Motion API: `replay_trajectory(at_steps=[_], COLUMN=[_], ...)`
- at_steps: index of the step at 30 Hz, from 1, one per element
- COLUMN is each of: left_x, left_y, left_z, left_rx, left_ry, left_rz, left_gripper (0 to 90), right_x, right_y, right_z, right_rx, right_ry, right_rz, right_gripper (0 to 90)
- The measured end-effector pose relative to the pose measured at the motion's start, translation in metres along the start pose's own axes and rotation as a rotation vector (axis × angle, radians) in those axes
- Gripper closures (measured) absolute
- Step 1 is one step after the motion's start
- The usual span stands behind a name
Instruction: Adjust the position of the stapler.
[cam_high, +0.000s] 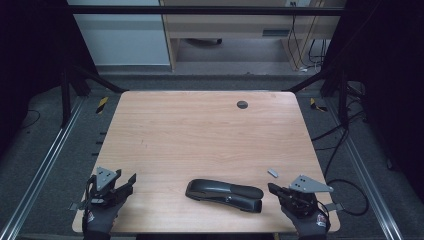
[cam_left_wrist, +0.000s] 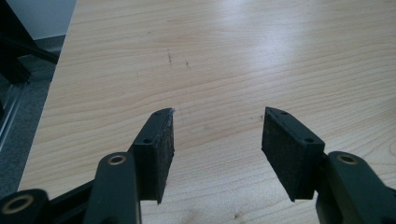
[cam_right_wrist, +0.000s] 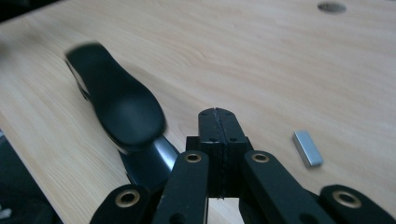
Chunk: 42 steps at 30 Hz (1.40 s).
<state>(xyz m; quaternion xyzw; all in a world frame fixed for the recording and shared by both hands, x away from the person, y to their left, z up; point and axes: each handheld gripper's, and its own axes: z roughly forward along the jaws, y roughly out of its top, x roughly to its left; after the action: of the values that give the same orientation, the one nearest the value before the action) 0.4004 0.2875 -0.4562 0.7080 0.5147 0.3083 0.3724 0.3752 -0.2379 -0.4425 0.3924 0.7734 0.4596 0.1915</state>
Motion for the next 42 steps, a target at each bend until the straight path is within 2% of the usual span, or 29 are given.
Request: replay_trajectory(at_steps=[5, 7, 8, 11, 13, 18, 21, 26, 42], left_x=[-0.001, -0.002, -0.002, -0.003, -0.003, -0.003, -0.004, -0.004, -0.005], left_y=[0.000, 0.001, 0.001, 0.001, 0.001, 0.001, 0.001, 0.001, 0.001], left_z=[0.001, 0.001, 0.002, 0.002, 0.002, 0.002, 0.002, 0.002, 0.003], left_rx=[0.005, 0.005, 0.006, 0.007, 0.007, 0.010, 0.006, 0.010, 0.017], left_ry=[-0.004, -0.006, -0.007, -0.007, -0.007, -0.008, -0.009, -0.008, -0.010], left_rz=[0.004, 0.004, 0.006, 0.009, 0.010, 0.011, 0.009, 0.015, 0.016], left_gripper=[43.5, 43.5, 43.5, 43.5, 43.5, 43.5, 43.5, 43.5, 43.5], right_x=[0.010, 0.013, 0.019, 0.024, 0.033, 0.042, 0.045, 0.043, 0.037], right_y=[0.013, 0.015, 0.018, 0.019, 0.019, 0.016, 0.011, 0.006, 0.004], right_z=[-0.004, -0.005, -0.005, -0.004, -0.001, 0.005, 0.008, 0.011, 0.013], right_rx=[-0.053, -0.058, -0.066, -0.069, -0.059, -0.029, -0.010, 0.015, 0.011], right_ry=[0.050, 0.061, 0.087, 0.114, 0.158, 0.197, 0.207, 0.197, 0.177], right_rz=[-0.011, -0.016, -0.025, -0.030, -0.042, -0.057, -0.055, -0.050, -0.056], right_gripper=[90.0, 90.0, 90.0, 90.0, 90.0, 90.0, 90.0, 90.0, 90.0])
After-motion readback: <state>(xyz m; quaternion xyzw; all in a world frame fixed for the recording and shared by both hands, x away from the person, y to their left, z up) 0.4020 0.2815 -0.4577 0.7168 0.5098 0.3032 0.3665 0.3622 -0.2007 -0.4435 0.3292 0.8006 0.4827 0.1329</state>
